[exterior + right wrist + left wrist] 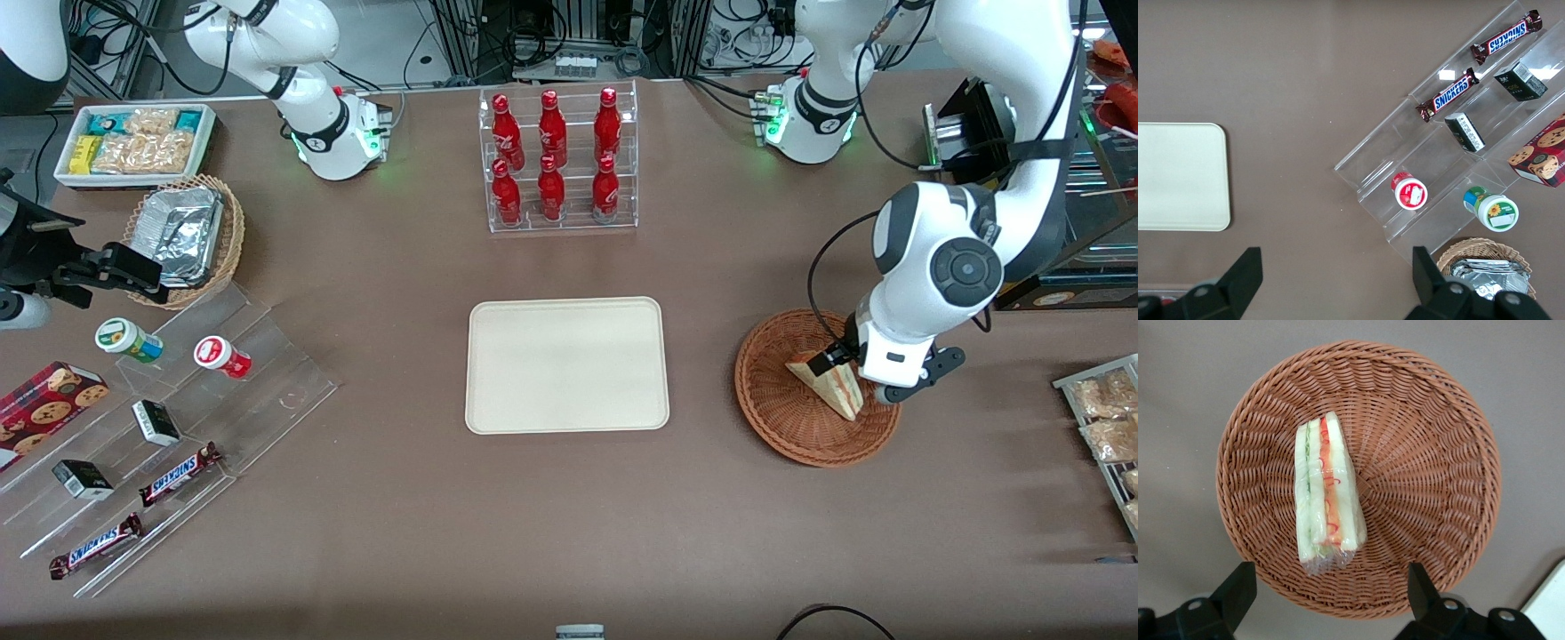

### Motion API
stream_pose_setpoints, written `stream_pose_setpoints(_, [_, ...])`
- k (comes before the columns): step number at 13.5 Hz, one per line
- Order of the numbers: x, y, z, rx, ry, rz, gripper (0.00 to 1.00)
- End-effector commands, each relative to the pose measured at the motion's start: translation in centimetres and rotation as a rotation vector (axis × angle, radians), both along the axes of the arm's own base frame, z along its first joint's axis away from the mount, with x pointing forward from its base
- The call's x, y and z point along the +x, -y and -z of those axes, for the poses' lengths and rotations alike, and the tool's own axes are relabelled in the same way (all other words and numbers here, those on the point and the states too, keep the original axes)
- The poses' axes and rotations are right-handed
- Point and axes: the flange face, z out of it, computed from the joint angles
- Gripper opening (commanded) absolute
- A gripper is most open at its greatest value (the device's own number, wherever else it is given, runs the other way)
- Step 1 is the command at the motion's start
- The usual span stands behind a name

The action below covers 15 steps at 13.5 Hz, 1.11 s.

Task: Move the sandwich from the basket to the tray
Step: 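Lower the left gripper and close it on the sandwich's crust edge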

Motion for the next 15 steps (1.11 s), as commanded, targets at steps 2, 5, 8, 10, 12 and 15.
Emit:
stream_pose_setpoints(2, [0.9,-0.6,1.3,0.01,0.021,-0.017,1.0])
stream_pose_setpoints(5, [1.2,-1.0,3.4,0.006,0.018,-0.027,1.0])
stream_pose_setpoints(8, [1.2,-0.9,5.4,0.006,-0.001,-0.036,1.0])
stream_pose_setpoints(10, [1.1,-0.9,6.3,0.006,-0.012,-0.046,1.0])
stream_pose_setpoints(12, [1.1,-0.9,7.5,0.004,-0.011,-0.046,0.99])
stream_pose_setpoints(15, [0.5,-0.9,8.7,0.001,-0.004,-0.082,0.76])
